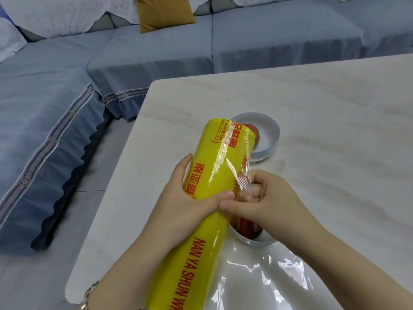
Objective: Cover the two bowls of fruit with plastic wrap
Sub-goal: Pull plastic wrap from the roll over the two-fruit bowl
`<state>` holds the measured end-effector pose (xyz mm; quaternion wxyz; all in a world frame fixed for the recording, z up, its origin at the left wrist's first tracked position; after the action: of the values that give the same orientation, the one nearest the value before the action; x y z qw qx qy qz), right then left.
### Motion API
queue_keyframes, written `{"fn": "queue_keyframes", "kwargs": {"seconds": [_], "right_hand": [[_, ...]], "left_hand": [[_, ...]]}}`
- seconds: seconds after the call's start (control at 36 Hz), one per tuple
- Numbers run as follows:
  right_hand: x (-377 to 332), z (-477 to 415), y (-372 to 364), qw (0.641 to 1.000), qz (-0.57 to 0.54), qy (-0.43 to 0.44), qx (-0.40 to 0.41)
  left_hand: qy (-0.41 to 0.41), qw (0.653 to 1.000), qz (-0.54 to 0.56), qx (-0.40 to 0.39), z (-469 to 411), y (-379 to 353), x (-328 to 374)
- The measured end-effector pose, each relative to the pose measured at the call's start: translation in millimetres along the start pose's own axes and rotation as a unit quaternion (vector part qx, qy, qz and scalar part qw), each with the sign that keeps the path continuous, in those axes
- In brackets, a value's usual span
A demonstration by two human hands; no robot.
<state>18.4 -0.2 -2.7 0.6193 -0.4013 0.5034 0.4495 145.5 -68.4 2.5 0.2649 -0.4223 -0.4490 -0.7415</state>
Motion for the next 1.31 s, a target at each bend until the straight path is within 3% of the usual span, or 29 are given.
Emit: {"fn": "queue_keyframes", "kwargs": {"seconds": [0.19, 0.31, 0.53, 0.64, 0.86, 0.97, 1.31], "right_hand": [[-19, -12, 25, 0.994, -0.046, 0.061, 0.084], [-26, -21, 34, 0.993, -0.082, 0.066, 0.06], [-8, -17, 32, 0.995, -0.083, 0.016, 0.048], [4, -10, 24, 0.997, -0.065, -0.039, -0.017], [-1, -7, 17, 0.999, 0.044, 0.028, -0.005], [3, -4, 7, 0.999, -0.028, -0.002, -0.034], [12, 8, -3, 0.993, -0.077, -0.023, -0.081]], "left_hand": [[-0.015, 0.989, 0.076, -0.125, -3, -5, 12], [-0.02, 0.986, 0.068, -0.151, -6, -9, 13], [-0.032, 0.993, 0.092, -0.067, -11, -11, 19], [-0.022, 0.995, 0.086, -0.039, -12, -9, 16], [-0.003, 0.997, 0.081, -0.005, -15, 5, 11], [0.001, 0.996, 0.083, 0.01, -16, 10, 13], [0.011, 0.992, 0.124, 0.027, -18, 14, 20]]}}
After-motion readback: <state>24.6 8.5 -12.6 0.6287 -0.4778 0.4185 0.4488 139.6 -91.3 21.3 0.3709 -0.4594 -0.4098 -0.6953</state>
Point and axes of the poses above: each hand's wrist, its own z-axis away from the middle knuckle, its own y-axis out of the back of the hand, x = y × z, the point moved 7 cm from there along -z, towards the middle knuckle, and after that the axes turned 2 degrees about x, right-handed, at the moved point
